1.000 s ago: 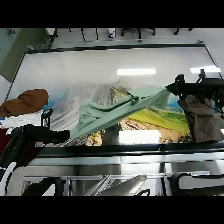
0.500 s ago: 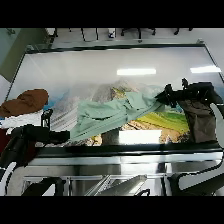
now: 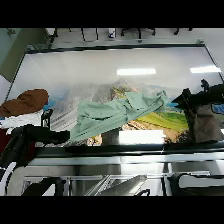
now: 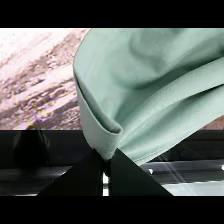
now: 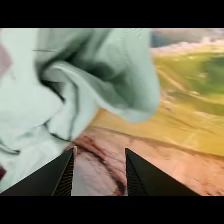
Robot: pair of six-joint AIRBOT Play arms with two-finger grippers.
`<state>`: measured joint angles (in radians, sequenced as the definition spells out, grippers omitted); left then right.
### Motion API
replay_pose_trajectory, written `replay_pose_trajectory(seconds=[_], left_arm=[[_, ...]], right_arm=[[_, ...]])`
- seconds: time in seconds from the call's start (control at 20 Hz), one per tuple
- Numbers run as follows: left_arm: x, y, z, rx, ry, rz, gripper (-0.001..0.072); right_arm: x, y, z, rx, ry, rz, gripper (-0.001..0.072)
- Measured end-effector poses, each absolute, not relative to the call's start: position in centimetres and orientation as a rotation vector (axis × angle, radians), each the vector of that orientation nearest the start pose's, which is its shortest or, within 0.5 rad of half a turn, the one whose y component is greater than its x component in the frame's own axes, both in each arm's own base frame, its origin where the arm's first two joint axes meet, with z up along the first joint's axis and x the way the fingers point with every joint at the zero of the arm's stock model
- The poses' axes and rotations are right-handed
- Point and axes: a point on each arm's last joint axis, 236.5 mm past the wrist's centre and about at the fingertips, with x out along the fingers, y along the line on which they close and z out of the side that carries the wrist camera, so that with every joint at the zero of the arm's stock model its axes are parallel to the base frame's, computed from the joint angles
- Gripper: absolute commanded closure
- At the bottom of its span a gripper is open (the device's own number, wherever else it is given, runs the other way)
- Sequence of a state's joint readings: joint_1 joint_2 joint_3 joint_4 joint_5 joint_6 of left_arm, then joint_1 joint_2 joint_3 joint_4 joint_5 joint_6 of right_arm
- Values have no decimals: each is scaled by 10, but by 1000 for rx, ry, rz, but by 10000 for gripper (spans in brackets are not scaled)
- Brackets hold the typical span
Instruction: Fold the shirts.
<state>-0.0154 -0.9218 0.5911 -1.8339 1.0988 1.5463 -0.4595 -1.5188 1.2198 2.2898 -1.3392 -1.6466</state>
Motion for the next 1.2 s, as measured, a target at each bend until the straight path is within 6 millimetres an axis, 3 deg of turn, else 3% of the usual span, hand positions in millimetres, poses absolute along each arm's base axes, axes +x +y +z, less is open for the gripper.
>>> replay_pose_trajectory(seconds=[0.15,0.5,0.55,0.6,0.65,0.8,0.9,1.0,1.05,1.1,1.2], left_arm=[[241,-58,-60,-276,1419,-102,694],[243,-59,-60,-278,1408,-101,694],[245,-58,-60,-278,1402,-101,695],[245,-58,-60,-279,1401,-101,695],[246,-58,-60,-279,1397,-100,694],[246,-58,-59,-279,1395,-100,694],[251,-63,-53,-301,1377,-111,694],[272,-70,-21,-331,1286,-142,695],[289,-73,11,-338,1195,-162,695],[307,-75,51,-340,1085,-181,695],[334,-72,172,-351,779,-207,695]], right_arm=[[401,-29,-25,929,1312,102,346],[452,8,-47,959,1203,217,350],[456,13,-52,960,1207,228,373],[459,16,-56,957,1209,232,592],[461,18,-59,954,1208,237,675],[461,26,-61,939,1220,272,689],[457,34,-49,933,1229,322,690],[456,44,-8,919,1190,413,690],[456,48,27,909,1138,474,690],[457,50,74,898,1052,535,690],[452,50,191,837,808,645,690]])
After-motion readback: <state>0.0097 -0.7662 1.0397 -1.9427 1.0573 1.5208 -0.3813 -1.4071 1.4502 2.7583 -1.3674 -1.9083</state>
